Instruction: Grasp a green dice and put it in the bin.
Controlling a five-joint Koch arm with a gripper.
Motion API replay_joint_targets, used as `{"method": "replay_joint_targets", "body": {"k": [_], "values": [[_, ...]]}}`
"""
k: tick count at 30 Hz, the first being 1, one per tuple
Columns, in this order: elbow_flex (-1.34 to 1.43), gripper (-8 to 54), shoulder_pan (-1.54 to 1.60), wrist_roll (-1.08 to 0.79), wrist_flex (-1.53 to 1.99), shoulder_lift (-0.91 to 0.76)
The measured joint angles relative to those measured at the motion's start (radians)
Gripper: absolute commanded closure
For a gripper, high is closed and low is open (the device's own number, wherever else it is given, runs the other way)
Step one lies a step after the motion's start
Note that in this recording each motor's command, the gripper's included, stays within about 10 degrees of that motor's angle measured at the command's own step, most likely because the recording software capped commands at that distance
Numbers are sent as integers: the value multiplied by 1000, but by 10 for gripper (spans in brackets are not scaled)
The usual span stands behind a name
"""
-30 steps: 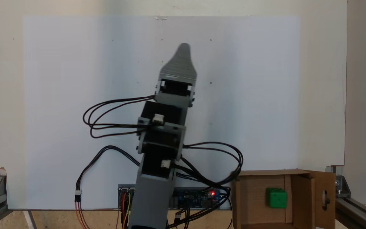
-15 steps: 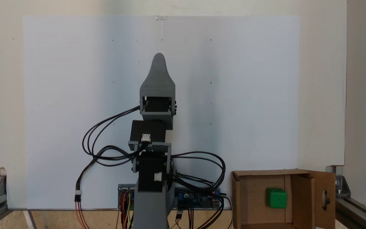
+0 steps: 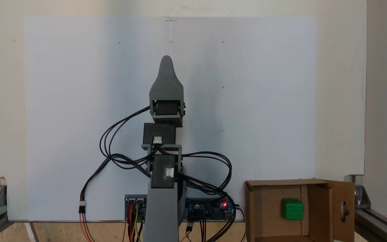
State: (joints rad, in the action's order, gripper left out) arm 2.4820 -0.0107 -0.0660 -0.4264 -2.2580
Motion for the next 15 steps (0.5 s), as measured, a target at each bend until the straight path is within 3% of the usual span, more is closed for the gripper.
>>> {"method": "replay_joint_targets", "body": {"k": [15], "values": [[414,24,3,0,-601,0]]}}
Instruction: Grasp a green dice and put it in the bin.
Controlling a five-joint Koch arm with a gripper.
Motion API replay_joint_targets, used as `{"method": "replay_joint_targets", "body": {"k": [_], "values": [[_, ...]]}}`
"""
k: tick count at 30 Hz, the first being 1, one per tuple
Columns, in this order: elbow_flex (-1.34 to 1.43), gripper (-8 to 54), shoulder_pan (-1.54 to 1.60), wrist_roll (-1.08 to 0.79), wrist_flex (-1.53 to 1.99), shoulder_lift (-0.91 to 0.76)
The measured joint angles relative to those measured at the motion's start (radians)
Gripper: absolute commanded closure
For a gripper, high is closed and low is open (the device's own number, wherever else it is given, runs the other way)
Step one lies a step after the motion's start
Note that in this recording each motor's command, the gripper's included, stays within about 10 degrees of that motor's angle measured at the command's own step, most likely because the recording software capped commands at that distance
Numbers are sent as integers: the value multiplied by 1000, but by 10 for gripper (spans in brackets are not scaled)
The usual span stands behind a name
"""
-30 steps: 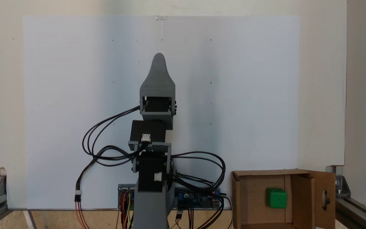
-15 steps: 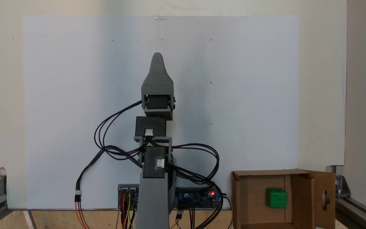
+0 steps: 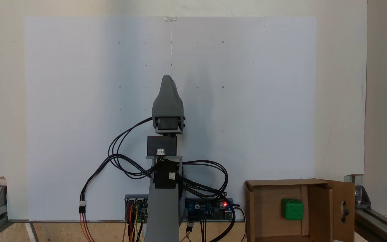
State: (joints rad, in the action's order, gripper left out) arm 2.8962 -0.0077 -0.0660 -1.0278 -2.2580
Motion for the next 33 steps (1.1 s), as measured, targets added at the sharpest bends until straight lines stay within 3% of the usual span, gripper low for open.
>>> {"method": "replay_joint_targets", "body": {"k": [9,33], "values": [[133,24,0,0,-302,0],[179,18,-54,0,-330,0]]}}
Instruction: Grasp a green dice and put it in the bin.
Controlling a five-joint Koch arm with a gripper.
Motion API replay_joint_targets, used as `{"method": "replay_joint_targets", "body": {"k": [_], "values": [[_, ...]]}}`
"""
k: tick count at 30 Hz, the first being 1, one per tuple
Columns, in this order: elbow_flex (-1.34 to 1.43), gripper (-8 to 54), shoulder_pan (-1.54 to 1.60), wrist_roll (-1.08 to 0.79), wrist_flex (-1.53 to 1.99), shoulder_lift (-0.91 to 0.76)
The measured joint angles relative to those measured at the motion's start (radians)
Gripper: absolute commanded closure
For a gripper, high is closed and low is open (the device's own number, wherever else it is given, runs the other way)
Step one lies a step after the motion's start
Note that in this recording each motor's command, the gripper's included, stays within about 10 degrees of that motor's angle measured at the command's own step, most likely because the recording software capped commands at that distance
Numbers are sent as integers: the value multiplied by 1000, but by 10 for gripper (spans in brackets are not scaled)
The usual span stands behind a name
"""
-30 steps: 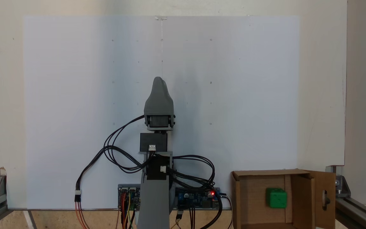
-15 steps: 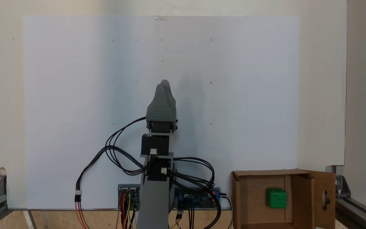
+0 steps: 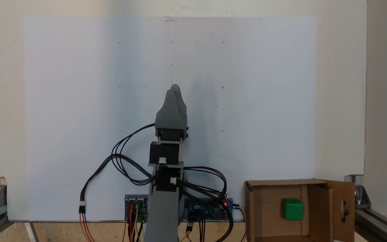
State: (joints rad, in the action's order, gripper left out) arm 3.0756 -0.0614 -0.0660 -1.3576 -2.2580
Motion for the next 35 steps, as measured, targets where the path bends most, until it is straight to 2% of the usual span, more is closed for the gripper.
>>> {"method": "replay_joint_targets", "body": {"k": [35], "values": [[3,15,6,0,-3,0]]}}
